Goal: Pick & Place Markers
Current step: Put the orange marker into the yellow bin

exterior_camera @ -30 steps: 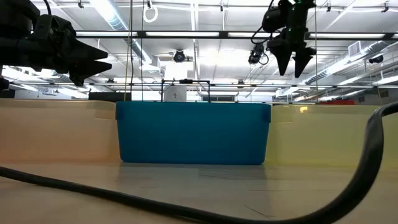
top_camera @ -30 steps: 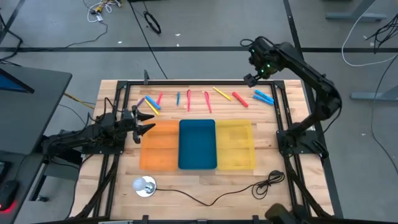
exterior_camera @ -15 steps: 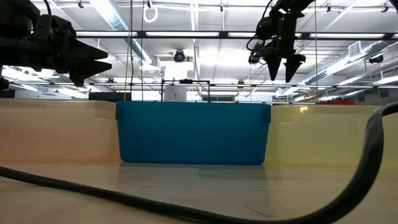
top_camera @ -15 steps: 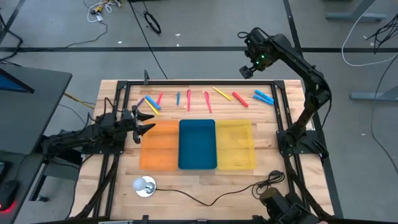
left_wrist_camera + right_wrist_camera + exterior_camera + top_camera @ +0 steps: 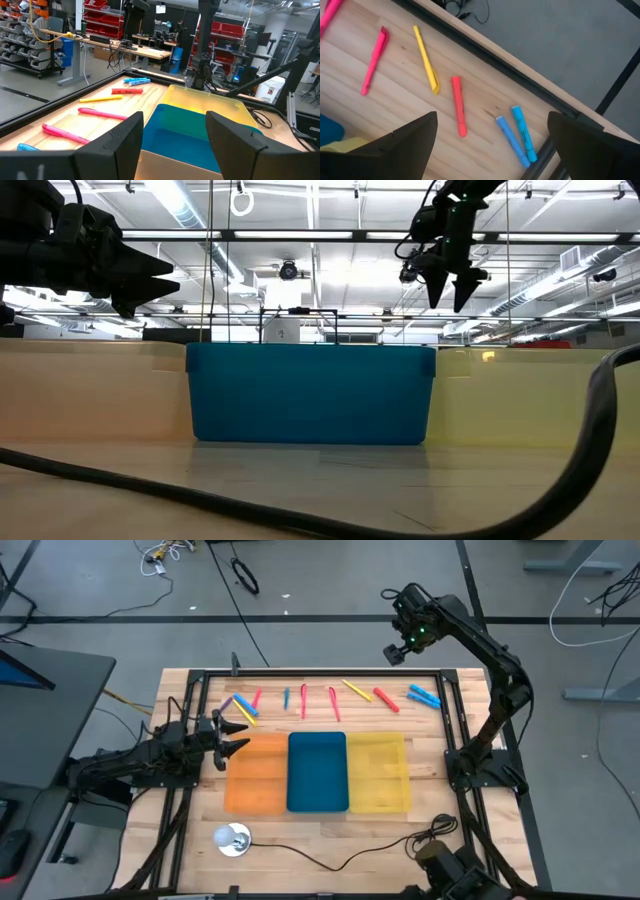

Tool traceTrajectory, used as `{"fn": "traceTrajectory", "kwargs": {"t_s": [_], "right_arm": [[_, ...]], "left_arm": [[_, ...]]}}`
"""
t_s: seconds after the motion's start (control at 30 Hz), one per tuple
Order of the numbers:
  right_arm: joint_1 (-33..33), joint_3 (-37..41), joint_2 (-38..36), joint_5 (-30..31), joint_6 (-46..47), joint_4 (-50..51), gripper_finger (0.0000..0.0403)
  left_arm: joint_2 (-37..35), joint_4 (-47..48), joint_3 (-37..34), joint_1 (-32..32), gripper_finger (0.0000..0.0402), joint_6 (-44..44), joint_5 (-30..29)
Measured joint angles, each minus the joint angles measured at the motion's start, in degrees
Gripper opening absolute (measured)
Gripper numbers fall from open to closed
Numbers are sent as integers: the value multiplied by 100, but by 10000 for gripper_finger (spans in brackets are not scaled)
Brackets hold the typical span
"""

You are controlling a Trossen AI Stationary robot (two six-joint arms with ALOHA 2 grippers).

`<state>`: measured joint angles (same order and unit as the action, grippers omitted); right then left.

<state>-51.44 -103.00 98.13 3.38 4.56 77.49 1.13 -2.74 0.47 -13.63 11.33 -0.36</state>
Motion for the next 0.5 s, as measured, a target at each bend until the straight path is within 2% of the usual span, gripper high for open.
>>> {"fn": "traceTrajectory", "kwargs": {"t_s": [0.17, 0.5], "right_arm": [[54, 238, -8, 4, 8, -227, 370], [239, 984, -4, 0, 101, -580, 308]], "left_arm": [[0, 0, 2, 0, 222, -2, 0], [-2, -1, 2, 0, 222, 0, 0]]}}
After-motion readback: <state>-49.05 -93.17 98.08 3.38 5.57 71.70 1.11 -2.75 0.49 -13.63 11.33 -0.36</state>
